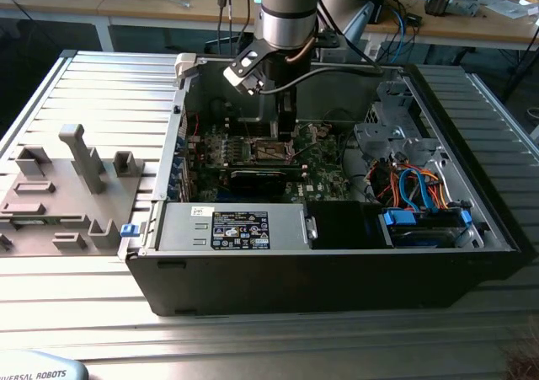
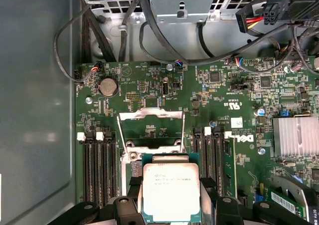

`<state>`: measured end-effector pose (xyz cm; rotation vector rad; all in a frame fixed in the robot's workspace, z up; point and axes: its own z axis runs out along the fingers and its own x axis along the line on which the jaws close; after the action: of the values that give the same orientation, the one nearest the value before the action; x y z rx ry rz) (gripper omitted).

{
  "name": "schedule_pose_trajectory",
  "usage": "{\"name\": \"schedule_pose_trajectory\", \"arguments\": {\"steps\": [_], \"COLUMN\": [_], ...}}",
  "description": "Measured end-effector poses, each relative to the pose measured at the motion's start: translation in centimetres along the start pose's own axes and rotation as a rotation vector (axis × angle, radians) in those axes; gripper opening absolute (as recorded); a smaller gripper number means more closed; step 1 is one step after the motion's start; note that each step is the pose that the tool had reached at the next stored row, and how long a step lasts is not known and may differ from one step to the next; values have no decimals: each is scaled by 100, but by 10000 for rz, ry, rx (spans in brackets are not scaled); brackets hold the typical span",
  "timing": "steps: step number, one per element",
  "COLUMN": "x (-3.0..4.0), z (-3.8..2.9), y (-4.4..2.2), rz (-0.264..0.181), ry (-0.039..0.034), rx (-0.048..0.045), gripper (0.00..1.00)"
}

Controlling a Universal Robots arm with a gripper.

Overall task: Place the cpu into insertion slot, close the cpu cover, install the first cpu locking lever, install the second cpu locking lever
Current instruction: 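Place the cpu into insertion slot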

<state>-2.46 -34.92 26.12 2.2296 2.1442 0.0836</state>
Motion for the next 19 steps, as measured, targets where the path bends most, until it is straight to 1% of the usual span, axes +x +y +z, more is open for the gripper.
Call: {"name": "schedule_pose_trajectory", "arguments": {"steps": [9, 19], "x": [0, 0], "z": [31, 41], "y": [-3, -7], "rz": [0, -9], "ry": [0, 0], "rx": [0, 0], "gripper": [54, 54]}}
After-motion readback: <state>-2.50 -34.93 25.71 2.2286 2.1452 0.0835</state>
